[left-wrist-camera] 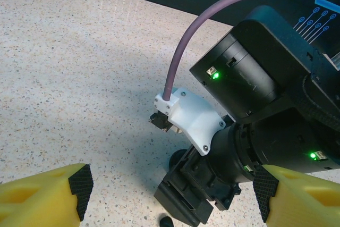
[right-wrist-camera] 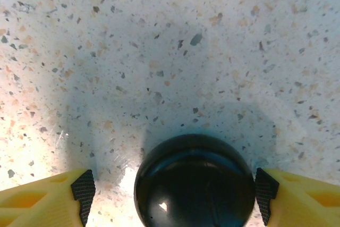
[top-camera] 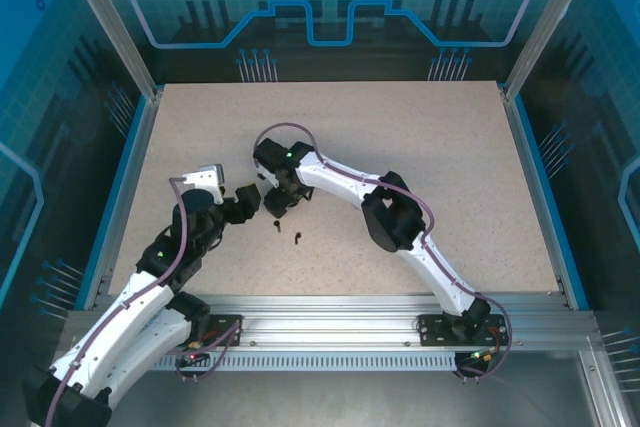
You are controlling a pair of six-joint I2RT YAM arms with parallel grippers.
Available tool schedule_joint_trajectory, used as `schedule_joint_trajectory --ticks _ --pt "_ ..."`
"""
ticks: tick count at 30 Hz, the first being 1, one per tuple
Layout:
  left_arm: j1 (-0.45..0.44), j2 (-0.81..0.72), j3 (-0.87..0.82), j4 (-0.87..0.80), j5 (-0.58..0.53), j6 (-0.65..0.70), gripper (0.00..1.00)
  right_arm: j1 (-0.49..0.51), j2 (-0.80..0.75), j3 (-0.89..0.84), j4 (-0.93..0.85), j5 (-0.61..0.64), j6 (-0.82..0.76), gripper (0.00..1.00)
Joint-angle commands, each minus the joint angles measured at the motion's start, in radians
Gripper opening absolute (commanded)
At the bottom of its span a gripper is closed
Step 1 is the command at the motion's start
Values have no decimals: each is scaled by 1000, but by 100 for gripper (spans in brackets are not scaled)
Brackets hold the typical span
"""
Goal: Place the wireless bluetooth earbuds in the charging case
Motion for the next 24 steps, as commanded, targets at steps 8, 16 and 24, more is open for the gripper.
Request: schedule_joint_trajectory --ticks 8,16,24 --pt "11 7 -5 25 8 -2 82 8 33 70 -49 4 -58 81" --pt "11 7 -4 24 11 -3 82 6 46 53 -54 -14 -65 76" --pt "11 7 -2 21 11 -4 82 2 58 55 -86 5 -79 66"
